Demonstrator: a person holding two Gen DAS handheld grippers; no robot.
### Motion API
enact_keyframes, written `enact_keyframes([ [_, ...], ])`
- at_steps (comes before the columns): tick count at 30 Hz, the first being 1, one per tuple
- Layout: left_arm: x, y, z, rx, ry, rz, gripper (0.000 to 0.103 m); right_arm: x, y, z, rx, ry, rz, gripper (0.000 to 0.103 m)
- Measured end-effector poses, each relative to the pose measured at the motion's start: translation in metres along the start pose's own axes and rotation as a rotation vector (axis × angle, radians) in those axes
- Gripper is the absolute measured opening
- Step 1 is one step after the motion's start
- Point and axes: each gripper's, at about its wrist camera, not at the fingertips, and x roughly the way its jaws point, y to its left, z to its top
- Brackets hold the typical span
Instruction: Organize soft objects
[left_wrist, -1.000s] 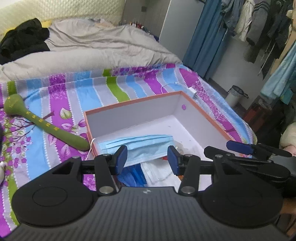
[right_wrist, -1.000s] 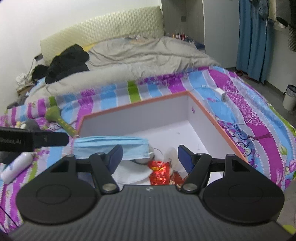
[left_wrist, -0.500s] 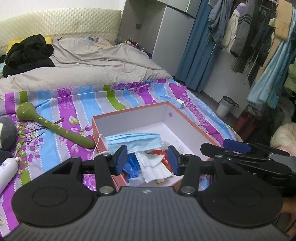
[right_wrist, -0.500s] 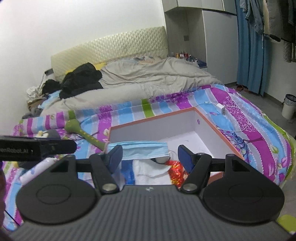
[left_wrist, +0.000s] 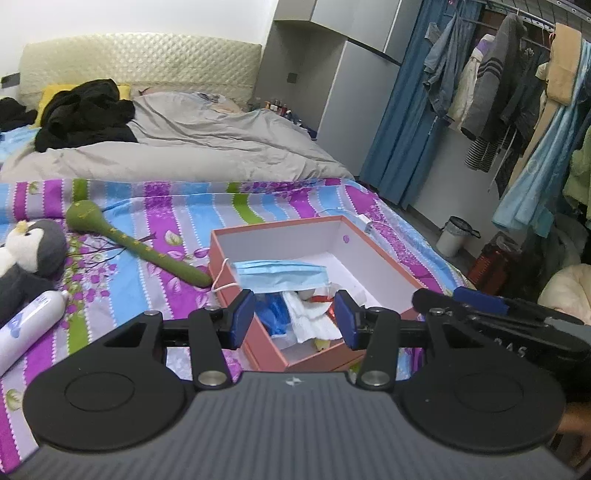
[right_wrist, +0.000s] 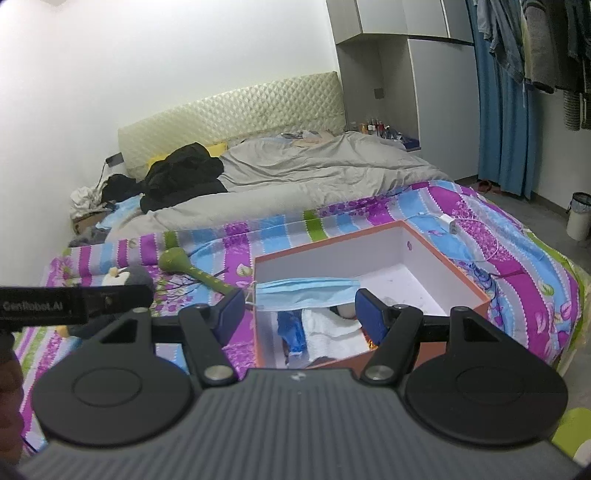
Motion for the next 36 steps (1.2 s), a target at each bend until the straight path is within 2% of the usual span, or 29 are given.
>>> enact_keyframes([
  [14, -0.04, -0.009, -0.036, 0.003, -0.015, 0.02, 0.054, -0.033, 0.007, -0.018, 0.015, 0.045, -0.01, 0.068],
  [25, -0.038, -0.012, -0.033, 0.019, -0.016, 0.016, 0.054, -0.038, 0.0, -0.021, 0.021, 0.04, -0.051, 0.068],
  [36, -0.028, -0.005, -0.036, -0.011, 0.009, 0.005, 0.054, -0.04, -0.006, -0.023, 0.019, 0.053, -0.092, 0.068],
])
